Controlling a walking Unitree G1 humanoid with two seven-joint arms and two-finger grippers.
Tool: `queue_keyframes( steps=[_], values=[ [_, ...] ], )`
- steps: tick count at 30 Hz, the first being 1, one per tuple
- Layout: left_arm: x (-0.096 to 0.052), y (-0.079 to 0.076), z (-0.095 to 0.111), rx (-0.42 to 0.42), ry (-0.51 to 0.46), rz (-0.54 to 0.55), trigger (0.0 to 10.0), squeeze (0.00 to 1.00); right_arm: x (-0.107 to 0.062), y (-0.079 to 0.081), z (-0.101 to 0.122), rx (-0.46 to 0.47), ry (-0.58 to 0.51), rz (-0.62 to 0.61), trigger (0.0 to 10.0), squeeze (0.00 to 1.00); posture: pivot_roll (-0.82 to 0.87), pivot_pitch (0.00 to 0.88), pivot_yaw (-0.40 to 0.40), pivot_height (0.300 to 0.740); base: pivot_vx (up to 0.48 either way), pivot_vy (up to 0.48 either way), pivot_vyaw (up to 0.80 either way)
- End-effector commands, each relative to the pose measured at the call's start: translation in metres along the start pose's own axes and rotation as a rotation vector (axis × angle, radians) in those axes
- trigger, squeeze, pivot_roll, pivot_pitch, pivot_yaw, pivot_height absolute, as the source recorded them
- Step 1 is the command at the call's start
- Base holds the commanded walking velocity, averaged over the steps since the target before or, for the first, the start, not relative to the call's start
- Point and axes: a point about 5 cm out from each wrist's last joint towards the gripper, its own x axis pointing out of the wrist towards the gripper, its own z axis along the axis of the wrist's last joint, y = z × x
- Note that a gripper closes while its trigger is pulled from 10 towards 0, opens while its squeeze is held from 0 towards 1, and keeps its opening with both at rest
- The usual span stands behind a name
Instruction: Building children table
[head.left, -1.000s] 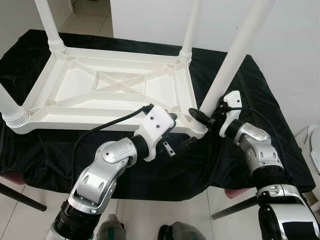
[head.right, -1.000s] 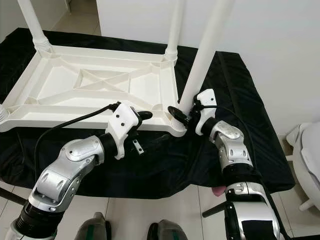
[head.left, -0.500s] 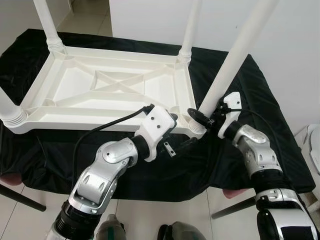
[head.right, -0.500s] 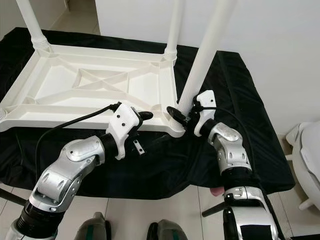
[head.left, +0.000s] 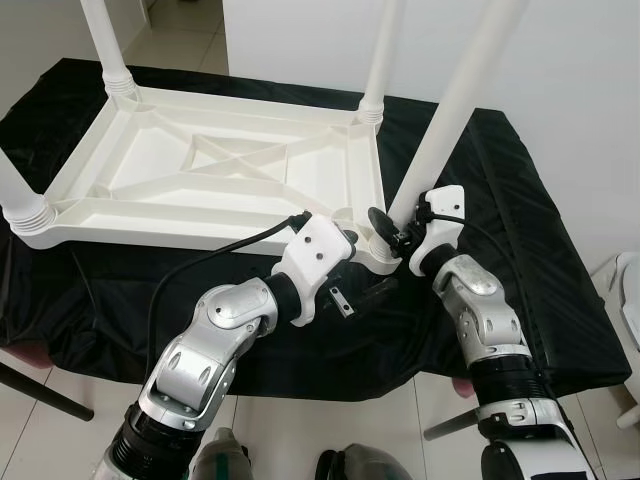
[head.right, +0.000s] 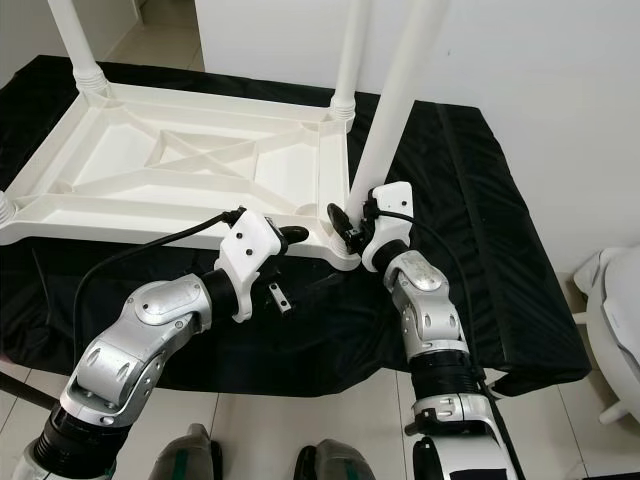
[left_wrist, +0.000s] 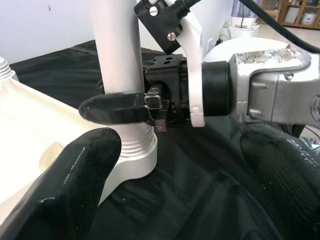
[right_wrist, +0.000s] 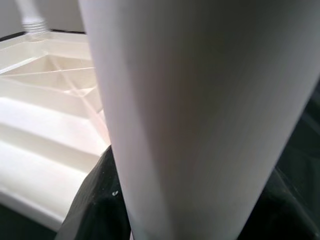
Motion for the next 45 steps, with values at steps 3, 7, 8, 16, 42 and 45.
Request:
queue_keyframes(
  steps=[3, 7, 8, 16, 42, 45],
  values=[
    [0.001, -0.003, -0.001, -0.009, 0.002, 0.008, 10.0, 0.0, -0.007, -0.007, -0.003, 0.02, 0.013, -0.187, 10.0, 0.0, 0.02, 0.0, -0.077, 0.74, 0.0, 0.0, 0.0],
    [0.001, -0.003, -0.001, -0.01, 0.001, 0.007, 10.0, 0.0, -0.012, -0.002, -0.005, 0.022, 0.022, -0.281, 10.0, 0.0, 0.02, 0.0, -0.077, 0.74, 0.0, 0.0, 0.0],
    [0.002, -0.003, -0.001, -0.011, 0.0, 0.006, 10.0, 0.0, -0.015, 0.0, -0.005, 0.025, 0.015, -0.334, 10.0, 0.0, 0.02, 0.0, -0.077, 0.74, 0.0, 0.0, 0.0],
    [0.001, -0.005, -0.001, -0.014, 0.0, 0.005, 10.0, 0.0, -0.025, 0.012, -0.002, 0.026, 0.011, -0.427, 10.0, 0.0, 0.02, 0.0, -0.085, 0.74, 0.0, 0.0, 0.0],
    [0.002, -0.004, -0.001, -0.014, -0.003, 0.008, 10.0, 0.0, -0.02, 0.015, -0.005, 0.037, 0.06, -0.366, 10.0, 1.0, 0.02, 0.0, -0.093, 0.74, 0.0, 0.0, 0.0],
    [0.002, -0.004, -0.001, -0.014, -0.002, 0.01, 10.0, 0.0, -0.019, 0.016, -0.001, 0.002, 0.031, -0.323, 10.0, 1.0, 0.02, 0.003, -0.092, 0.74, 0.0, 0.0, 0.0]
  ],
)
